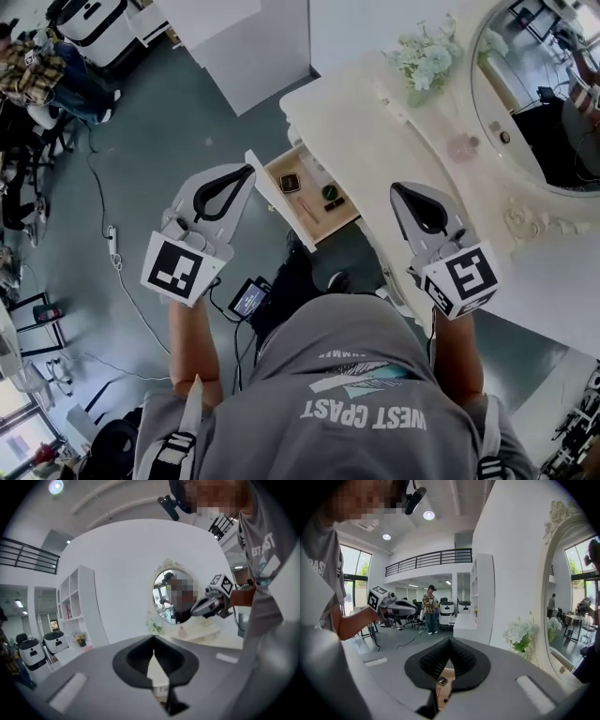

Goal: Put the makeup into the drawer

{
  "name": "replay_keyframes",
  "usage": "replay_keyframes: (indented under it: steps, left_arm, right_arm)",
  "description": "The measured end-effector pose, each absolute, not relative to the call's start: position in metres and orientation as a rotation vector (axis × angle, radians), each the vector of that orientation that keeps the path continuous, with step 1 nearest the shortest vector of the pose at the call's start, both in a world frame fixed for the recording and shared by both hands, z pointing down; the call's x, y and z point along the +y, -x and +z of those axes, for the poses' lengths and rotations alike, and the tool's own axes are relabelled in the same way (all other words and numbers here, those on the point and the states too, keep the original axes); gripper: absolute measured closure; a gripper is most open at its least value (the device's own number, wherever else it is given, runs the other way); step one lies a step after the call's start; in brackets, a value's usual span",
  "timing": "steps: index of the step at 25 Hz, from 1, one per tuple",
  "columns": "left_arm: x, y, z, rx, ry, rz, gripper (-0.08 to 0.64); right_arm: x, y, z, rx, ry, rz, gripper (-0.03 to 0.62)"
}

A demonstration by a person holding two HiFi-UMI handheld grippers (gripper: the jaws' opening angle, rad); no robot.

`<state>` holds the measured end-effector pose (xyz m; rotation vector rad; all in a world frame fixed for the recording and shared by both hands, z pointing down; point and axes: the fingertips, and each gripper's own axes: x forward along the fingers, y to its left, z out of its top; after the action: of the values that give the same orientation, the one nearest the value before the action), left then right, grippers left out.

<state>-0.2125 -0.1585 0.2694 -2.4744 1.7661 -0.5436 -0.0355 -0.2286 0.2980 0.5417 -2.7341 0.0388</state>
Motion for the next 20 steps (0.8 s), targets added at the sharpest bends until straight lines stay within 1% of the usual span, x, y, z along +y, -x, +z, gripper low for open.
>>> replay_keyframes:
  steps: [5, 13, 20]
  left_arm:
    - [-0.146, 0.181, 0.247, 1.723, 2.457, -0.537, 0.558]
    - [-0.143, 0.148, 0.238, 1.724, 2.472, -0.487, 0.558]
    - [-0.144, 0.124, 0.235, 1.685, 2.492, -0.511, 0.558]
  right_arm:
    - [-0.223, 0.013, 0.284, -2.761, -0.559, 0.027, 0.592]
    - [-0.216, -0.026, 0.275, -2.784, -0.608, 0.018, 0.592]
    - [-0.215, -0.053, 0.273, -2.78, -0.649, 0.03, 0.592]
